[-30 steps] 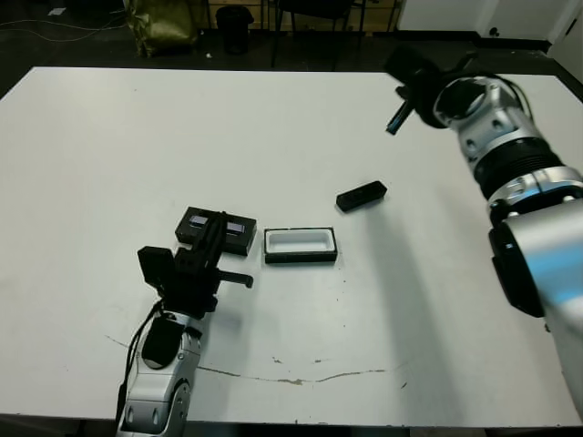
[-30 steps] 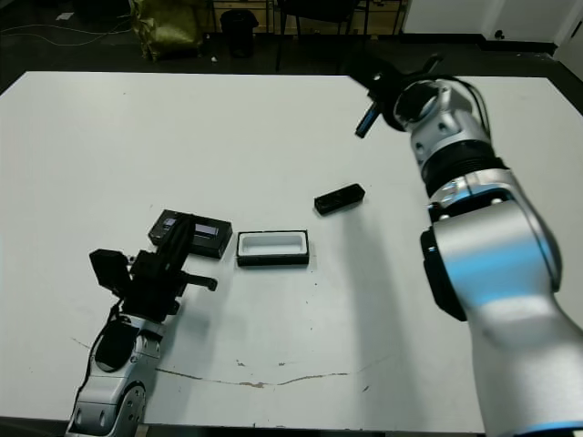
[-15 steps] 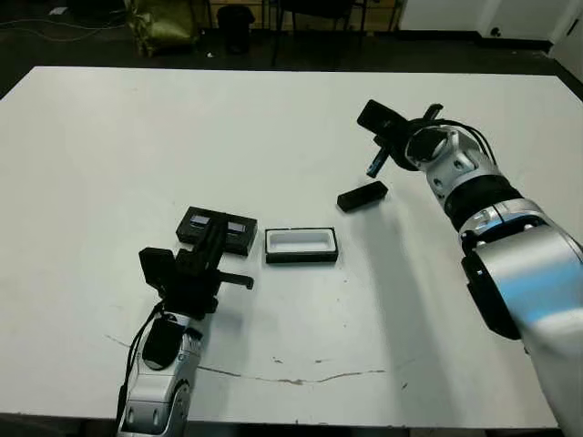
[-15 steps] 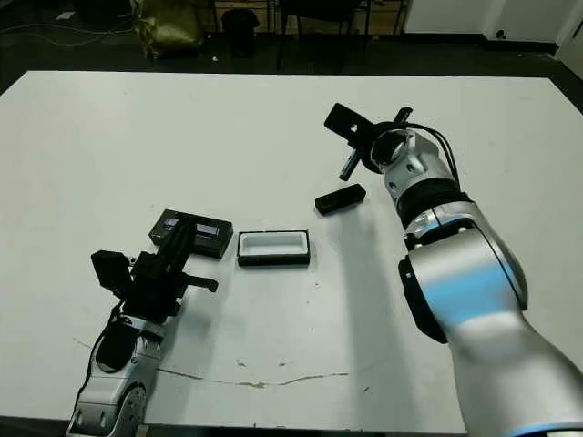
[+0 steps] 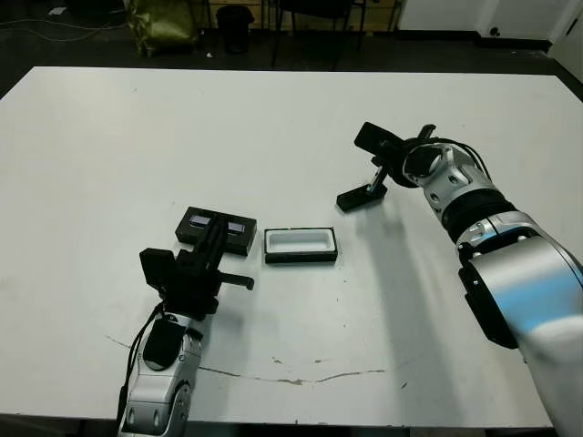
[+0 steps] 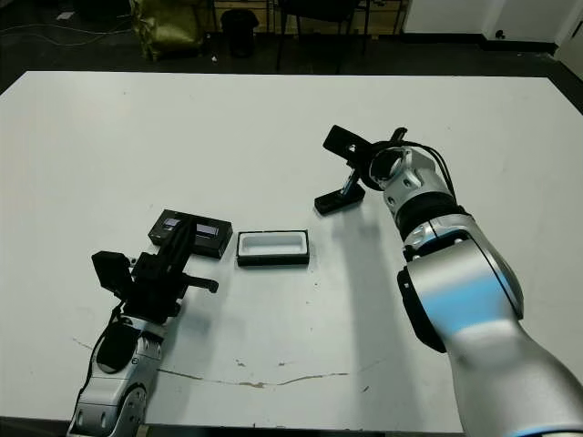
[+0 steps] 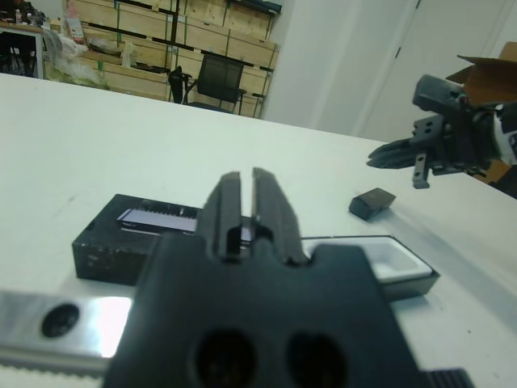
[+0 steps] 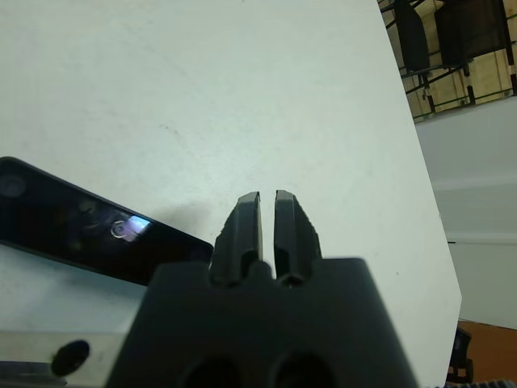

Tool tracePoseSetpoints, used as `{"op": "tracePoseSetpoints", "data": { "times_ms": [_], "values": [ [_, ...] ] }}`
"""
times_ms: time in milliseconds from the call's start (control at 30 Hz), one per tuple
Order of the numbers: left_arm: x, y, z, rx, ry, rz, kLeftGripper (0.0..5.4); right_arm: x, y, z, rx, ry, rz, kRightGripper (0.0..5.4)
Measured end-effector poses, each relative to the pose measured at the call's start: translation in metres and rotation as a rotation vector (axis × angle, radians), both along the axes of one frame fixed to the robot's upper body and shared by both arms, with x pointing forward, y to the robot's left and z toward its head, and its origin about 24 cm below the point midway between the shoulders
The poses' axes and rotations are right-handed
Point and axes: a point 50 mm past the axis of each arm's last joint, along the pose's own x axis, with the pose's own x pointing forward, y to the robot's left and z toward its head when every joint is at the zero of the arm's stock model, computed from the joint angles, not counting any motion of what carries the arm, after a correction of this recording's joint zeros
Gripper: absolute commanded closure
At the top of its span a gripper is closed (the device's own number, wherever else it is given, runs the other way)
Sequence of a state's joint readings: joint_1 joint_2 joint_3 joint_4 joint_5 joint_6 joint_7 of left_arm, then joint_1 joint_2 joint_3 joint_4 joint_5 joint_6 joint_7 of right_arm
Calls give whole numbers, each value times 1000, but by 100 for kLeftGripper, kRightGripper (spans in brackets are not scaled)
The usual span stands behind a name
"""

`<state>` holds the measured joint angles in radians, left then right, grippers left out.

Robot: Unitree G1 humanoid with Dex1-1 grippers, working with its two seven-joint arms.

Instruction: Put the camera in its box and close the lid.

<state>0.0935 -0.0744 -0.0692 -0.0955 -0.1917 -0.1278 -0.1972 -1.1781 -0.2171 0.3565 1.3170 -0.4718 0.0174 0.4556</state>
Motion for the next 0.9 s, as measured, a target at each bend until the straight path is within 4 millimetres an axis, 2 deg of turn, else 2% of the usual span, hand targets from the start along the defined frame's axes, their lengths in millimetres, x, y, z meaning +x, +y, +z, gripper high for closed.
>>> {"op": "tracePoseSetpoints", "data": {
  "times_ms": [900],
  "values": [
    [-3,-2,-4,4,15,1,538,-7,1,-20,-25,39,21,540]
  ]
}}
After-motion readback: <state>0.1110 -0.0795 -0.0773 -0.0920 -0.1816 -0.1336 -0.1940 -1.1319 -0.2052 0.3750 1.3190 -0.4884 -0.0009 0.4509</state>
